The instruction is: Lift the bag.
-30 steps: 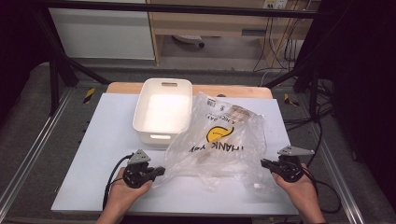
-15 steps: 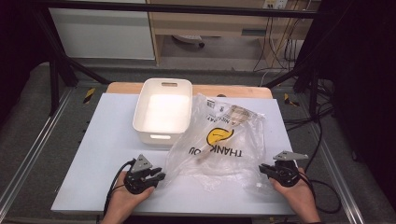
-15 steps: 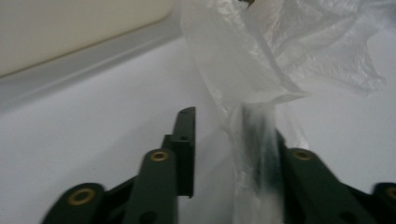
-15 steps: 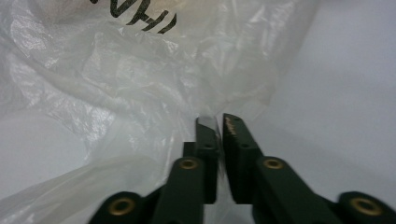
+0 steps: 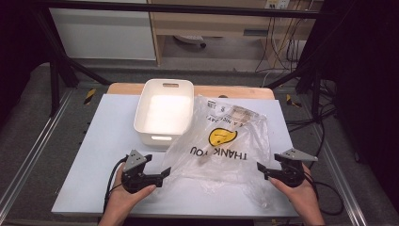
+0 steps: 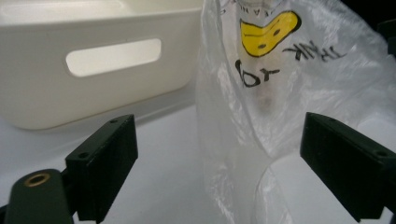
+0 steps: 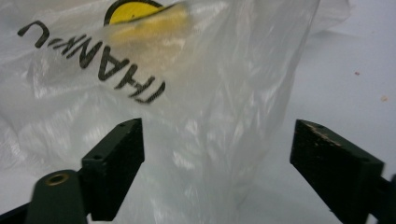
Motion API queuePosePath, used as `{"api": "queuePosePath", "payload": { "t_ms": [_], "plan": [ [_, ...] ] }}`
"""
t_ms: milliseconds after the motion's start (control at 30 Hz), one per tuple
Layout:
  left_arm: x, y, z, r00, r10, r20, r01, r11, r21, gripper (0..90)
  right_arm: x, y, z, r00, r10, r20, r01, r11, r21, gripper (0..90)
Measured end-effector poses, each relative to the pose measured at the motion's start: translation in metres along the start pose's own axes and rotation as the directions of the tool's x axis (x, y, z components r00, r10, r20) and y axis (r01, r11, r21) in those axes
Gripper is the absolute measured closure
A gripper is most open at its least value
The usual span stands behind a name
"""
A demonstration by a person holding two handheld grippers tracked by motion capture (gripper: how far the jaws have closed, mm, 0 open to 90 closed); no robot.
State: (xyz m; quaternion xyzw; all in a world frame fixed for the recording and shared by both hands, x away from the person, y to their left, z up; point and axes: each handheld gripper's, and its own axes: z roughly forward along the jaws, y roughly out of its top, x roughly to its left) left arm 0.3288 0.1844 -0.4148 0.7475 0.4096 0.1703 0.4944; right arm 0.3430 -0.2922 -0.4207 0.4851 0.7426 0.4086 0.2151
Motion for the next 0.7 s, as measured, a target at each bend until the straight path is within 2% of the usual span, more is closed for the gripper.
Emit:
{"api": "queuePosePath", "payload": {
  "t_ms": [200,367,533,633,700],
  "plan": [
    [0.013,0.007,-0.016,0.9997,-0.015,-0.018,0.014,0.9990,-0.041,9.4,-0.004,0.003,-0.003,0.9992,0.029,0.029,-0.028,0.9989,-0.037,6.6],
    [0.035,0.007,-0.033,0.9960,-0.034,-0.083,0.028,0.9969,-0.074,9.0,-0.012,0.003,-0.010,0.9986,0.032,0.043,-0.028,0.9964,-0.080,4.5],
    [0.059,0.003,-0.053,0.9885,-0.038,-0.147,0.023,0.9949,-0.098,8.8,-0.018,0.000,-0.012,0.9978,0.041,0.052,-0.036,0.9953,-0.090,4.3],
    [0.076,-0.003,-0.065,0.9816,-0.052,-0.184,0.032,0.9936,-0.108,8.4,-0.023,-0.001,-0.011,0.9961,0.054,0.071,-0.048,0.9954,-0.083,4.8],
    [0.089,-0.009,-0.071,0.9719,-0.065,-0.226,0.043,0.9940,-0.101,7.9,-0.025,-0.002,-0.011,0.9943,0.064,0.085,-0.057,0.9948,-0.084,5.1]
  ]
}}
